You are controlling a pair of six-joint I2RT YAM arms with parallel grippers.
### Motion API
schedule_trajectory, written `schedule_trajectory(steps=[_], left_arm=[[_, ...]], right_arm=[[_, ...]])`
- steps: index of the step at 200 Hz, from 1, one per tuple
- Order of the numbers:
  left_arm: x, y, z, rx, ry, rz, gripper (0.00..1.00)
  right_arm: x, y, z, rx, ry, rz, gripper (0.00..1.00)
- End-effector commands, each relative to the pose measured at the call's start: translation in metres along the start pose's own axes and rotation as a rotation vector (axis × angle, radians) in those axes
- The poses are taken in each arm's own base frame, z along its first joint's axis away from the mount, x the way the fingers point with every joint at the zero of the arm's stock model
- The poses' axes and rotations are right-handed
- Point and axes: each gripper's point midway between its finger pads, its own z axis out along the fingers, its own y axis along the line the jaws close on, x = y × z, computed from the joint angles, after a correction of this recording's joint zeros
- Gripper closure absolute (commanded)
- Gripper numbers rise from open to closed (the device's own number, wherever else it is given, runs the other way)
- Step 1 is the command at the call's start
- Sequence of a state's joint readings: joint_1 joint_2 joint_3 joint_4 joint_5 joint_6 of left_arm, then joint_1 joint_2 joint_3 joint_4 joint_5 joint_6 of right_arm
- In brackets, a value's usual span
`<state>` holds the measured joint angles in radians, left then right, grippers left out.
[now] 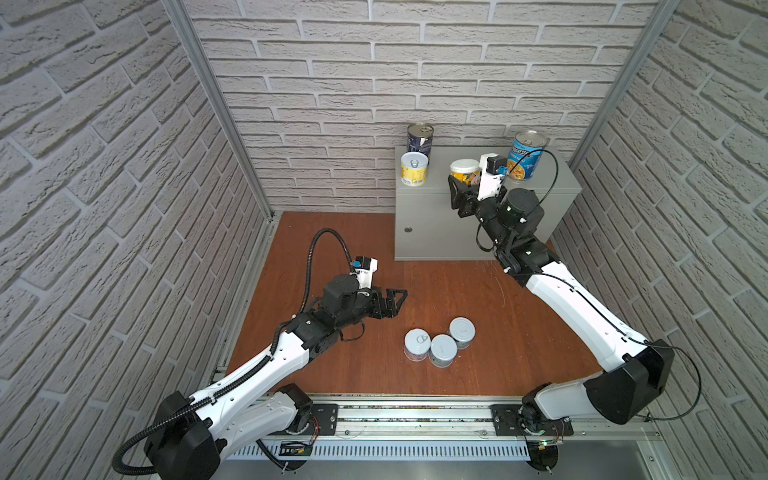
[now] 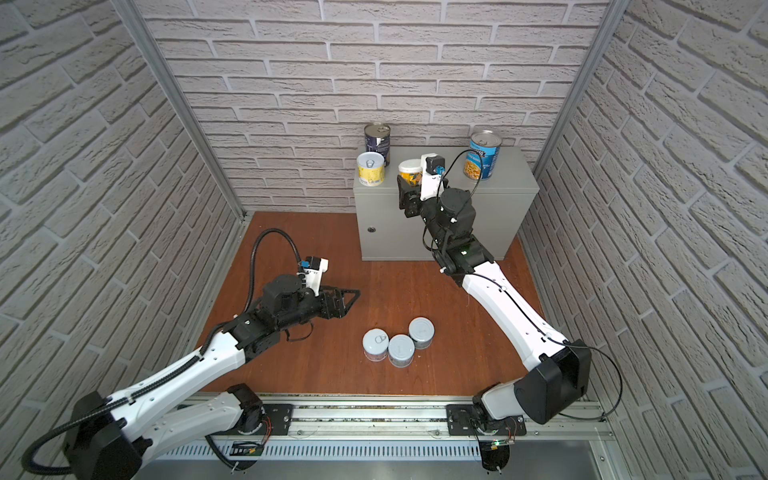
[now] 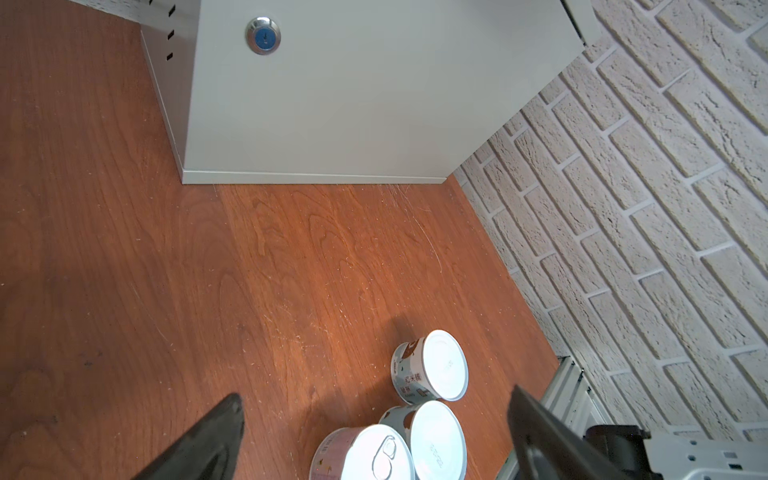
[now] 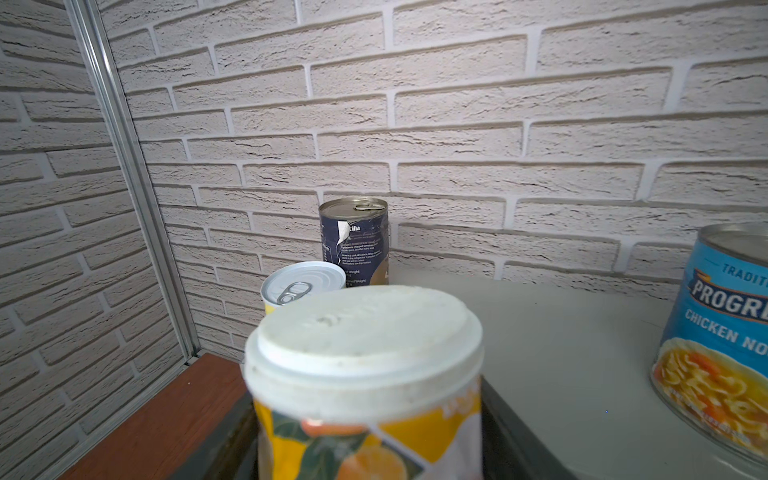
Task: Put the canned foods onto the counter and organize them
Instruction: 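Lift the orange-print can toward the cabinet top with the right gripper while the left withdraws, then lower the orange-print can onto the cabinet top beside the yellow can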
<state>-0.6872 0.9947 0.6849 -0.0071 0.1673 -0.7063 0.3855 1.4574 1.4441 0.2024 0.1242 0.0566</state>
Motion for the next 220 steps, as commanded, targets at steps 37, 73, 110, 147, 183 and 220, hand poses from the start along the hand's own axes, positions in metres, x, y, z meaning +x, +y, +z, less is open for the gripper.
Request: schedule_trajectory(steps=[37, 73, 110, 147, 183, 220], left_arm=[[-0.007, 0.0, -0.011, -0.03, -0.009, 0.049, 0.02], [-0.006, 0.006, -0.022, -0.076, -0.007, 0.071, 0.02], [-0.011, 0.007, -0.026, -0.092, -0.018, 0.081, 0.02], [-0.013, 0.006, -0.023, -0.1, -0.002, 0.085, 0.02], [-0.017, 0.003, -0.023, -0.097, -0.007, 0.084, 0.02], [-0.017, 0.004, -0.024, -0.108, 0.003, 0.087, 0.02]], right_arm=[[-0.03, -0.011, 0.034, 0.035, -0.166, 0.013, 0.32], [-0.017, -0.016, 0.055, 0.07, -0.162, 0.001, 0.32], [-0.008, -0.024, 0.072, 0.114, -0.156, -0.024, 0.31], [0.003, -0.039, 0.091, 0.167, -0.132, -0.017, 0.31], [0.015, -0.058, 0.105, 0.222, -0.108, -0.003, 0.3], [0.022, -0.075, 0.118, 0.255, -0.09, 0.01, 0.28]])
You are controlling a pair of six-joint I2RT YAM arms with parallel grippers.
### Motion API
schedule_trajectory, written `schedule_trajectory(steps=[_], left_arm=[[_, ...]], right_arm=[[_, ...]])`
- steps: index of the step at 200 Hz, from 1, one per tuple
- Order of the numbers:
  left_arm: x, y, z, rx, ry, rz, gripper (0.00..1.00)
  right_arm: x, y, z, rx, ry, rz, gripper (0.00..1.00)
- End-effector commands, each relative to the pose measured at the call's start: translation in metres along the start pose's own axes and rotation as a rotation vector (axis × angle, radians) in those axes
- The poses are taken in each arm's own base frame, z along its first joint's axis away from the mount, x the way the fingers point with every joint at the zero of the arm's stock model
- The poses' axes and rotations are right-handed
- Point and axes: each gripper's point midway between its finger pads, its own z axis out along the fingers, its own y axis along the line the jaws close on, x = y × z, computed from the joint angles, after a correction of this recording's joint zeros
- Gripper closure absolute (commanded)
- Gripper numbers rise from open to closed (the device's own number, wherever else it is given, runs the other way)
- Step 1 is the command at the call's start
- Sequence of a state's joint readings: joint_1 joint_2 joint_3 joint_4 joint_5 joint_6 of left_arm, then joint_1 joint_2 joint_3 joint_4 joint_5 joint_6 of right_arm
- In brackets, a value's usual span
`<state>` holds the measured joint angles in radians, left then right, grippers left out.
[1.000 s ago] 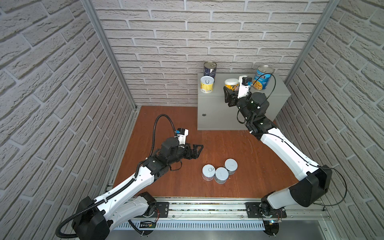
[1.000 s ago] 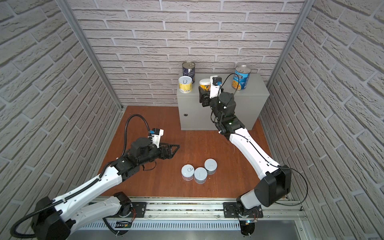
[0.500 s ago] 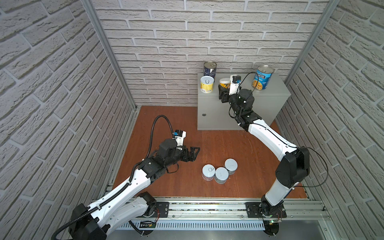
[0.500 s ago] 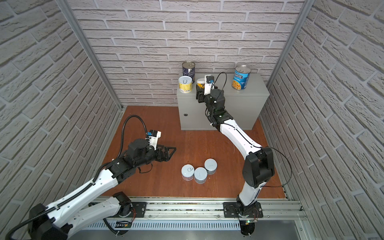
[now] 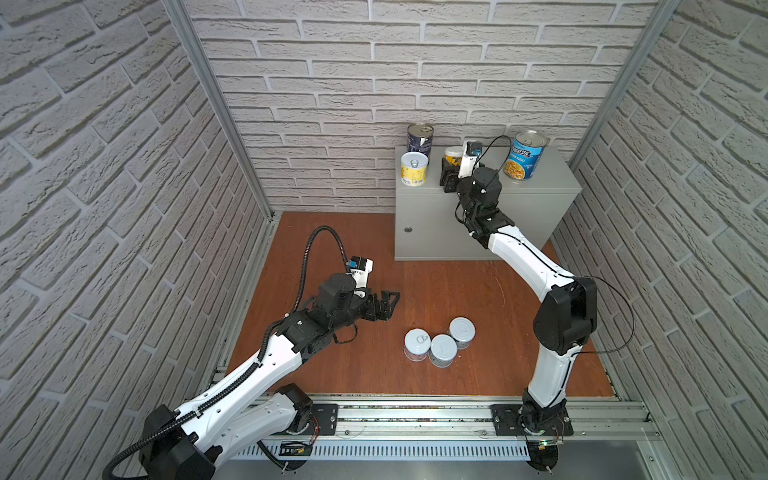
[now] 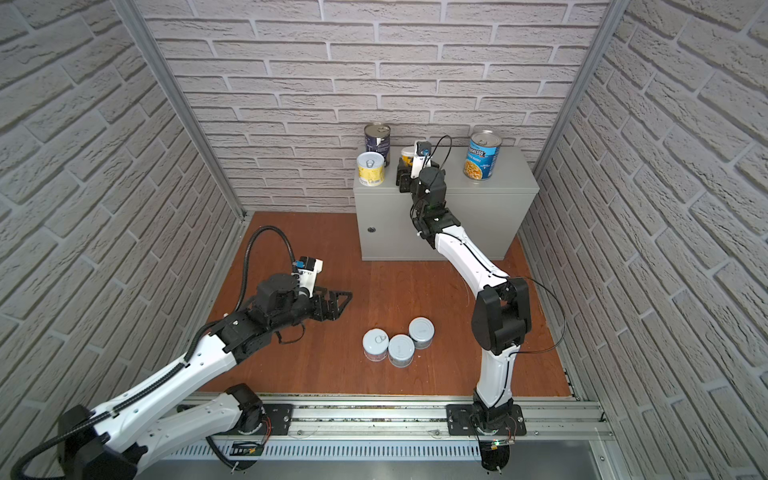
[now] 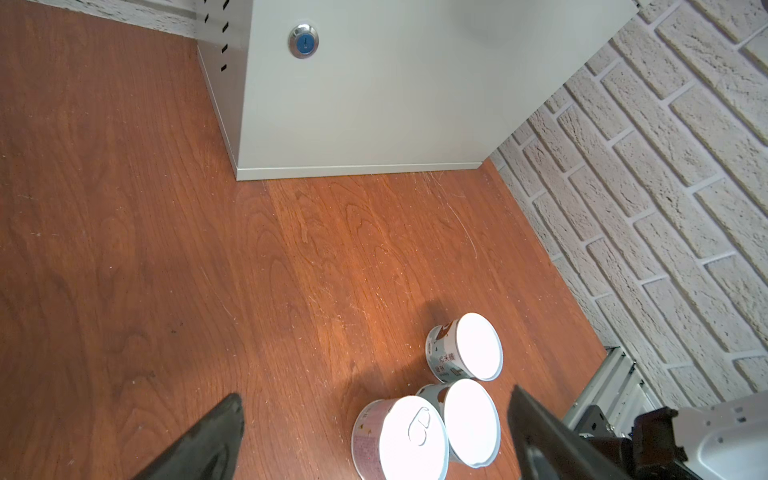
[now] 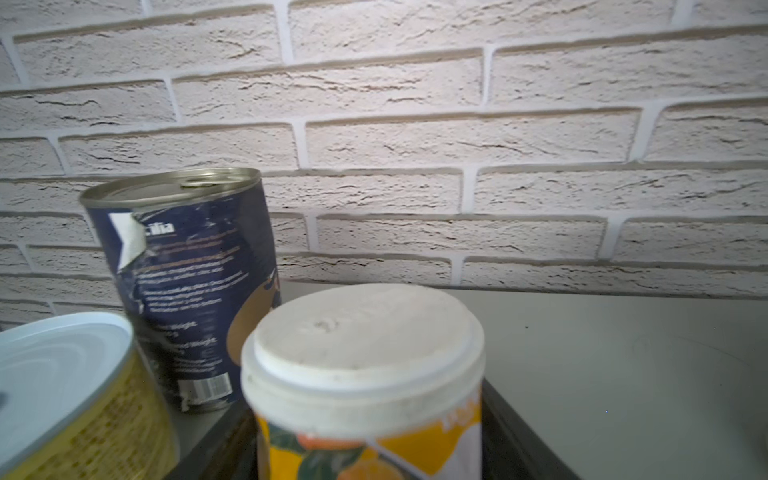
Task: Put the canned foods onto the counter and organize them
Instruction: 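Lower the orange-print can onto the cabinet top beside the yellow can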
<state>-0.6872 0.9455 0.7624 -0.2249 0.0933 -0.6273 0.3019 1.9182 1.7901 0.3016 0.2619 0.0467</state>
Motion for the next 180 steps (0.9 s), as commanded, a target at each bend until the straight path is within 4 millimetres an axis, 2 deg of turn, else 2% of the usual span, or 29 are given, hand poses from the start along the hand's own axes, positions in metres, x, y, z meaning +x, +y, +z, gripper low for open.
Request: schedule_trajectory(steps=[1, 24, 48, 65, 130, 180], left_arm=[[-0.015, -0.004, -0.005, 0.0, -0.039, 0.017, 0.02], [-0.014, -0.001, -0.004, -0.013, -0.043, 0.011, 0.02], [-0.011, 0.005, -0.002, -0.035, -0.043, 0.011, 0.02], [-0.012, 0.003, -0.001, -0.028, -0.044, 0.025, 0.02], [-0.009, 0.002, 0.009, -0.021, -0.014, 0.027, 0.02], [-0.006, -0.001, 0.012, -0.003, -0.002, 0.018, 0.02]], right_arm=[[-0.033, -0.013, 0.003, 0.034, -0.087, 0.04, 0.28], [-0.027, -0.019, 0.013, 0.036, -0.047, 0.042, 0.24], [-0.023, -0.023, 0.014, 0.025, -0.013, 0.053, 0.07], [-0.025, -0.023, 0.007, 0.005, -0.014, 0.061, 0.01], [-0.052, -0.018, -0.035, -0.074, -0.055, 0.047, 0.0], [-0.054, -0.024, -0.062, -0.071, -0.053, 0.063, 0.0]])
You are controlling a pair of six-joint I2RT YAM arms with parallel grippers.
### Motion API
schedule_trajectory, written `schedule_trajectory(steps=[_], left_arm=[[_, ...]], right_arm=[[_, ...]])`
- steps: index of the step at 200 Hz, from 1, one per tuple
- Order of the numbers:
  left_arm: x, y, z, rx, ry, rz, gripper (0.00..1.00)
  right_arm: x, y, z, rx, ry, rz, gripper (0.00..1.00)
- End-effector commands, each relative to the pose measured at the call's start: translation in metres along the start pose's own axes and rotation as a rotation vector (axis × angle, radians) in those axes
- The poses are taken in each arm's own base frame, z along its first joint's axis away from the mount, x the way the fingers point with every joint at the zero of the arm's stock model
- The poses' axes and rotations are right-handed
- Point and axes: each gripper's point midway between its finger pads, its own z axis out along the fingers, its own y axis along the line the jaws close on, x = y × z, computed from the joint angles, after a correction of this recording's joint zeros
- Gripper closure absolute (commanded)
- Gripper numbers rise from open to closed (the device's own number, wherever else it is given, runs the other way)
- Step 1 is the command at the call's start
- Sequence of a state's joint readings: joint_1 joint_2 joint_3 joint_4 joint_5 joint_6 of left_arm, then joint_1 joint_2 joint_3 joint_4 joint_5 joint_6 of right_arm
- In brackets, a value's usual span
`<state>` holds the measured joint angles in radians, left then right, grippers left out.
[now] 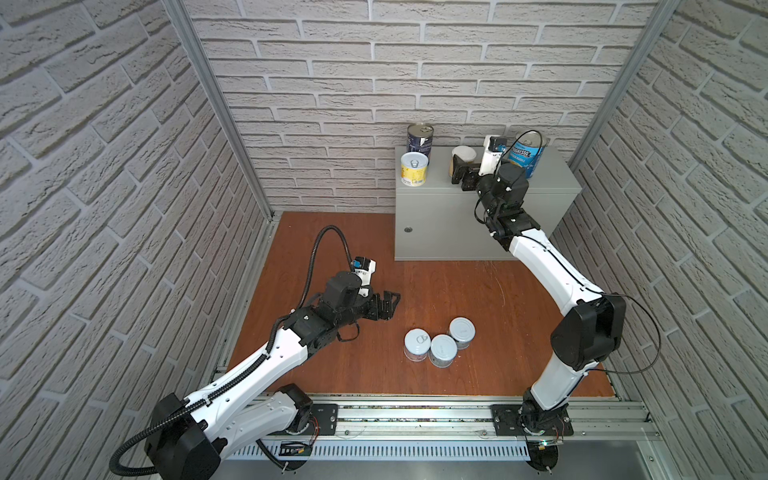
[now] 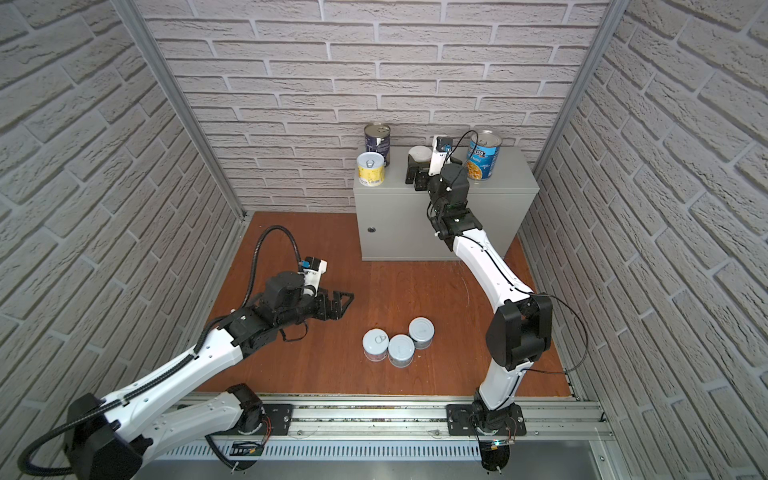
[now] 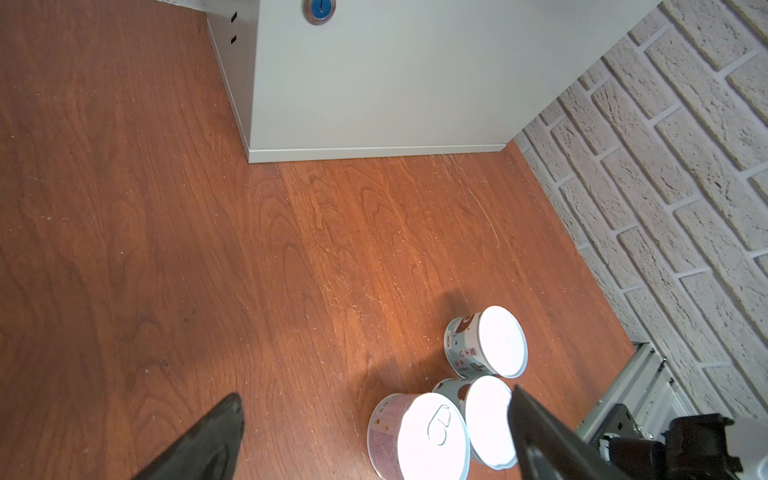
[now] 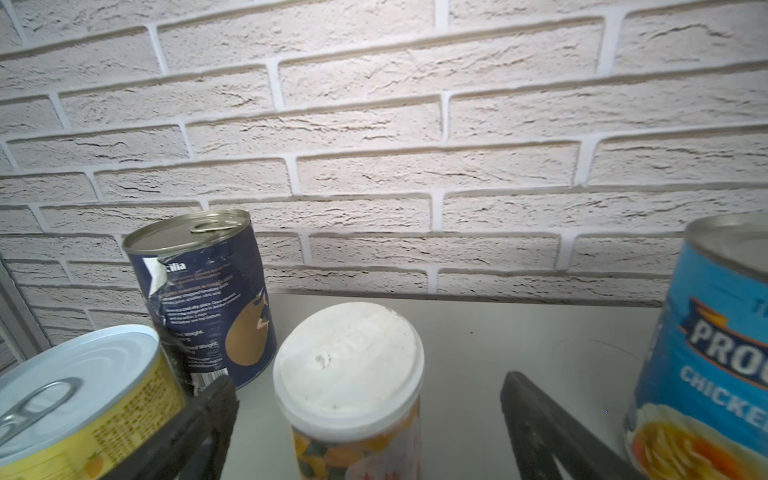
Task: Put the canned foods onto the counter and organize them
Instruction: 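Lower the orange-print can onto the cabinet top beside the yellow can, then open the right gripper and draw it back from the cabinet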
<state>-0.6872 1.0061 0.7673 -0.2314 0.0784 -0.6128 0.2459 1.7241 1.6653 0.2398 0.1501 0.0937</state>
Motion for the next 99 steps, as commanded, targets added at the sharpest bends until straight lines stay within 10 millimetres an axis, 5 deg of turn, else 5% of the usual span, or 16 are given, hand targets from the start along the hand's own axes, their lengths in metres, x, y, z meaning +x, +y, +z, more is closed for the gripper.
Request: schedule_trajectory(steps=[1, 99], left_arm=[[-0.016, -0.01, -0.003, 0.038, -0.051, 0.008, 0.02], [-0.002, -0.021, -0.006, 0.038, -0.026, 0.151, 0.02]], right_arm=[[-0.016, 0.0, -0.02, -0.016, -0.05, 0.021, 0.0], [-0.014, -0.003, -0.122, -0.081, -0.031, 0.076, 0.0]])
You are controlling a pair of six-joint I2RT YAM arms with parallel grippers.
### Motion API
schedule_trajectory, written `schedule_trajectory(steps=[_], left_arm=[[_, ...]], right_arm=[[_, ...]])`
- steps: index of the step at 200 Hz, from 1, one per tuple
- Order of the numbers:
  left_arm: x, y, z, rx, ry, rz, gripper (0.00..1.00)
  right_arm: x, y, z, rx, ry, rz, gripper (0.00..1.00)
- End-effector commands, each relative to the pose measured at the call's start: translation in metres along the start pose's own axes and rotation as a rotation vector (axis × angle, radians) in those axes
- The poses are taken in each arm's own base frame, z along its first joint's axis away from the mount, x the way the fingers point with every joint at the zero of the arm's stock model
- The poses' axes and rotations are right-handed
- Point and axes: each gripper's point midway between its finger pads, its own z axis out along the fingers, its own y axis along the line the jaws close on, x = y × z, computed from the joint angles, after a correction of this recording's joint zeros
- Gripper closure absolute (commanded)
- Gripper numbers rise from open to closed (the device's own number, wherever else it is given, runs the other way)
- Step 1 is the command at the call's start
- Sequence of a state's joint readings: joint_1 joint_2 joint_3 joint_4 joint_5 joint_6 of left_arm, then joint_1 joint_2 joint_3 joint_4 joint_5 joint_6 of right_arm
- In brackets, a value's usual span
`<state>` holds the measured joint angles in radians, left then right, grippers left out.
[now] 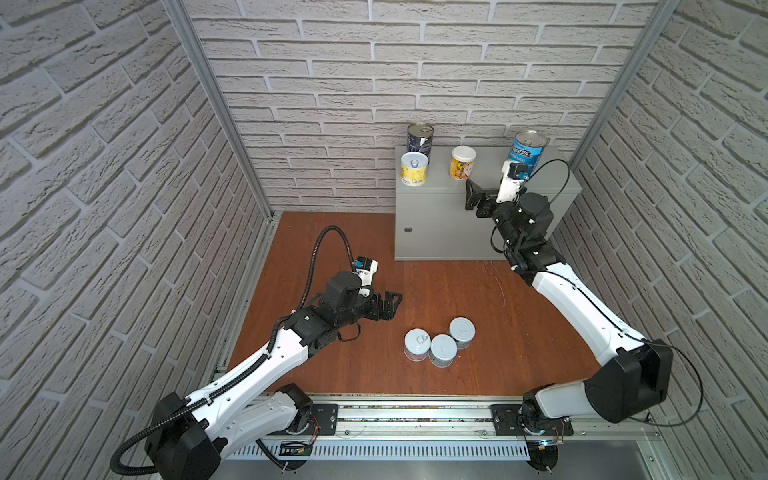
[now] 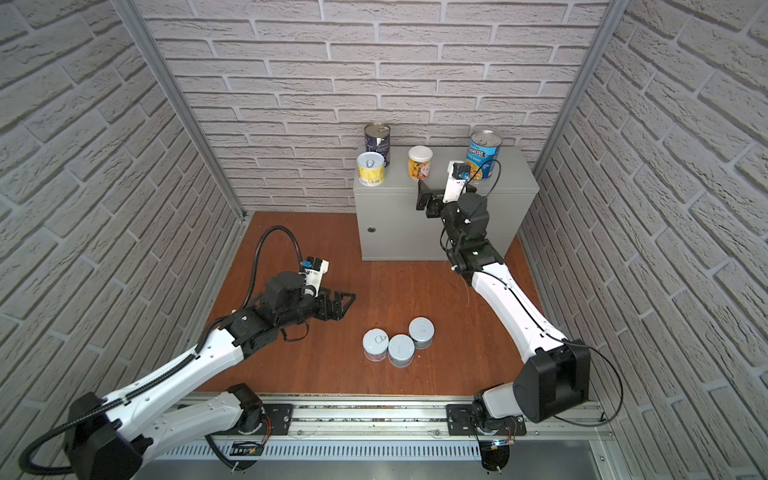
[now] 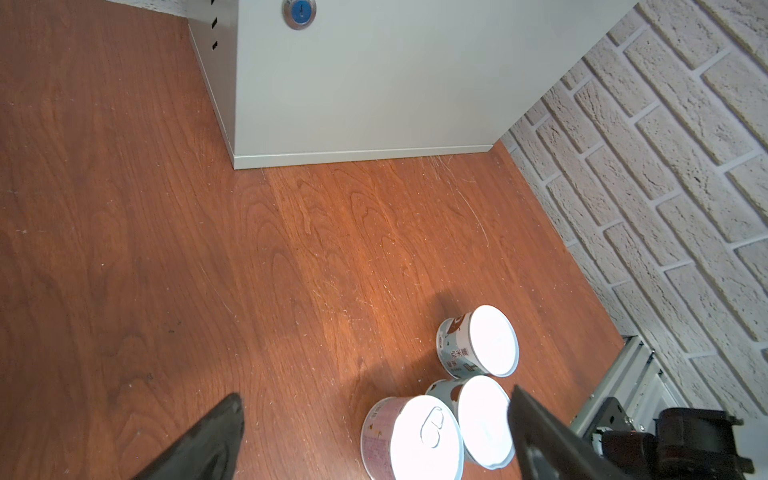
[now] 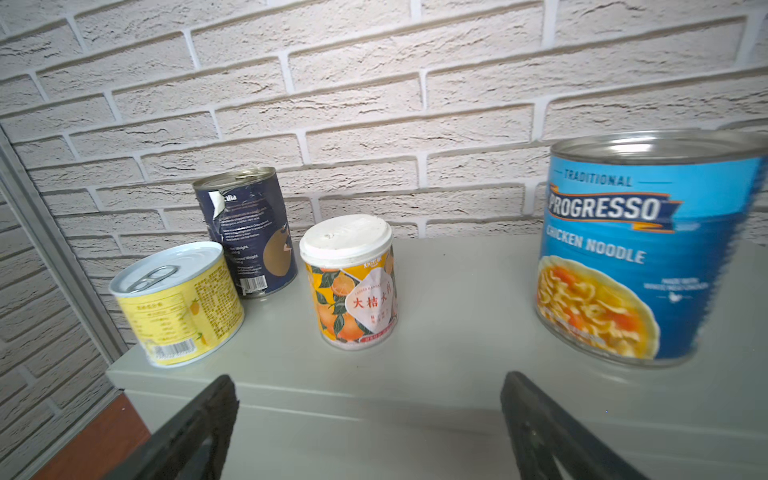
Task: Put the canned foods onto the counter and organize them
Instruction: 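Open the right gripper and draw it back from the cabinet, then move the left gripper over the pink can while the right lowers nearby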
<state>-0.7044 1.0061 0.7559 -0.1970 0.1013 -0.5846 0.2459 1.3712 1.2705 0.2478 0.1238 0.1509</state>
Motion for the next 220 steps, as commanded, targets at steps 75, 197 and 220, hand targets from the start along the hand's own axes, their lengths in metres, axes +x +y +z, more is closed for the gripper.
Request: schedule_trajectory(steps=[75, 197, 220], left_arm=[[0.037, -0.035, 0.003, 0.008, 0.043, 0.272, 0.02], [0.043, -0.058, 0.046, 0.049, 0.084, 0.351, 0.02], [0.063, -0.045, 0.052, -0.001, 0.146, 0.339, 0.02]], right_arm=[[0.067, -0.001, -0.144, -0.108, 0.24, 0.047, 0.0], [0.217, -0.006, -0.21, -0.117, 0.686, 0.246, 0.0], [0.241, -0.006, -0.21, -0.105, 0.755, 0.278, 0.02]])
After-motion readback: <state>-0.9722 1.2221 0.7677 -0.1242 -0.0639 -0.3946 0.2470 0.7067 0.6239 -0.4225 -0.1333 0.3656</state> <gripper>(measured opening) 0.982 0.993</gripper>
